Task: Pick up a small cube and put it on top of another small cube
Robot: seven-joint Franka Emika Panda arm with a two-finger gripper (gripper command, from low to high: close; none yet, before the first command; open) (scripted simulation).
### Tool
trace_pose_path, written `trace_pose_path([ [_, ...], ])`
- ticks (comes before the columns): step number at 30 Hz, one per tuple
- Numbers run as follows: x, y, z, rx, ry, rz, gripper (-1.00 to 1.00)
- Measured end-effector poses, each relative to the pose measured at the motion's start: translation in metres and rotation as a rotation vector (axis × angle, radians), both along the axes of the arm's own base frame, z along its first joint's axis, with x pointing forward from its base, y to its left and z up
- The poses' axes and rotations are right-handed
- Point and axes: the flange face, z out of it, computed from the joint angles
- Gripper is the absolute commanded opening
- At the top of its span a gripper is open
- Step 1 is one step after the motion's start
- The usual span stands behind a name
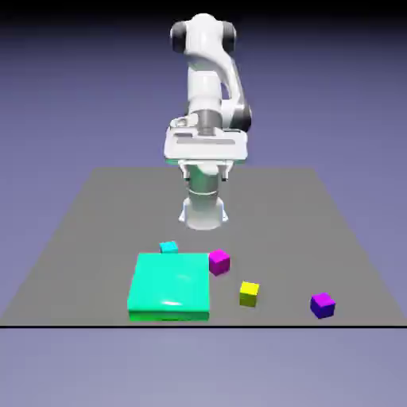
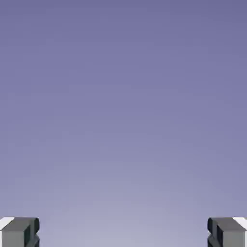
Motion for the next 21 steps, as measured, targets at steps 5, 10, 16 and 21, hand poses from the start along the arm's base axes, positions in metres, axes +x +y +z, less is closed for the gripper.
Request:
trace_pose_path([
  [5,-0.024,-0.049,-0.117,-0.122,0.42,0.058,0.0],
  [10,-0.087,-0.087,-0.217,-0.131,0.839,0.168,0.0],
  [16,-0.112,-0.095,-0.264,-0.119,0.953,0.21,0.0],
  [21,-0.121,-0.098,-0.304,-0.115,0.954,0.209,0.0],
])
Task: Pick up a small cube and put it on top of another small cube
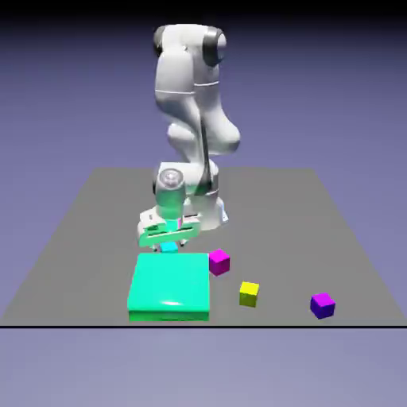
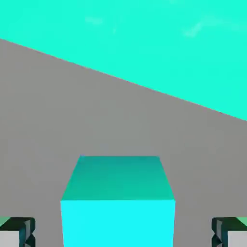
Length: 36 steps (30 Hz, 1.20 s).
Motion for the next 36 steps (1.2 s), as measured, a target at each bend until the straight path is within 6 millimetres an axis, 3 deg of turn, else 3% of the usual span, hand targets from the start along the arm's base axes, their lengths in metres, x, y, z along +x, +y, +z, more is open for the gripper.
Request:
trace_pose_path([
  [1,-0.002,0.0,-0.005,0.001,0.0,0.0,-1.0],
  [3,-0.002,0.0,-0.005,0.001,0.001,0.0,-1.0],
  [11,0.011,0.004,0.059,0.0,0.0,0.0,-1.0],
  [13,0.011,0.004,0.064,0.002,0.001,0.0,-1.0],
  [21,0.049,0.098,0.093,0.002,0.0,0.425,-1.0],
  [28,0.053,0.187,0.119,0.002,0.002,0.773,-1.0],
  [29,0.053,0.187,0.119,0.002,0.002,0.773,-1.0],
  [35,0.049,0.177,0.057,-0.002,0.001,0.774,-1.0],
  [36,0.047,0.175,0.05,0.001,0.001,0.771,1.0],
])
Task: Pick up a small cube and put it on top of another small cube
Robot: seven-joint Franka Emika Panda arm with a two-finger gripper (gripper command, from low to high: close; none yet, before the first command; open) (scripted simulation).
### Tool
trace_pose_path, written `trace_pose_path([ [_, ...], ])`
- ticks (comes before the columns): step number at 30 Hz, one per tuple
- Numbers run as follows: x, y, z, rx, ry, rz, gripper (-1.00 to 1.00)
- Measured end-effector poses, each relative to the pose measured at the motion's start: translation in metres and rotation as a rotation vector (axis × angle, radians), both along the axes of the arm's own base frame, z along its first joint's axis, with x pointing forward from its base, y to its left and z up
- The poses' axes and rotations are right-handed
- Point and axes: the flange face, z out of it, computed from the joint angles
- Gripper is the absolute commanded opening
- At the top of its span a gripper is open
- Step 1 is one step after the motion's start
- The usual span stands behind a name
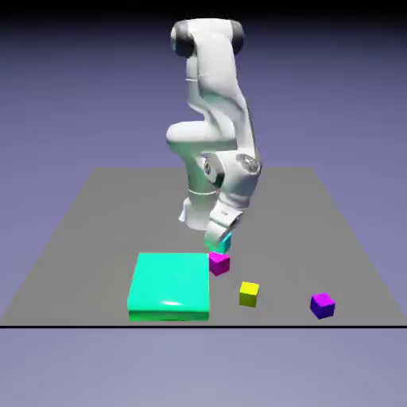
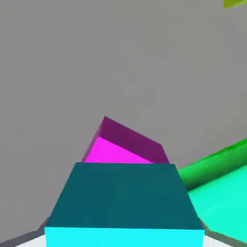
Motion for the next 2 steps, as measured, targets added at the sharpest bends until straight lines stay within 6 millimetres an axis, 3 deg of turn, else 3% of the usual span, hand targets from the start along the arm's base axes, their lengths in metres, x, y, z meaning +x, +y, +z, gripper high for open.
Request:
trace_pose_path([
  [2,0.0004,-0.0016,0.0,0.0,0.0,-0.005,1.0],
])
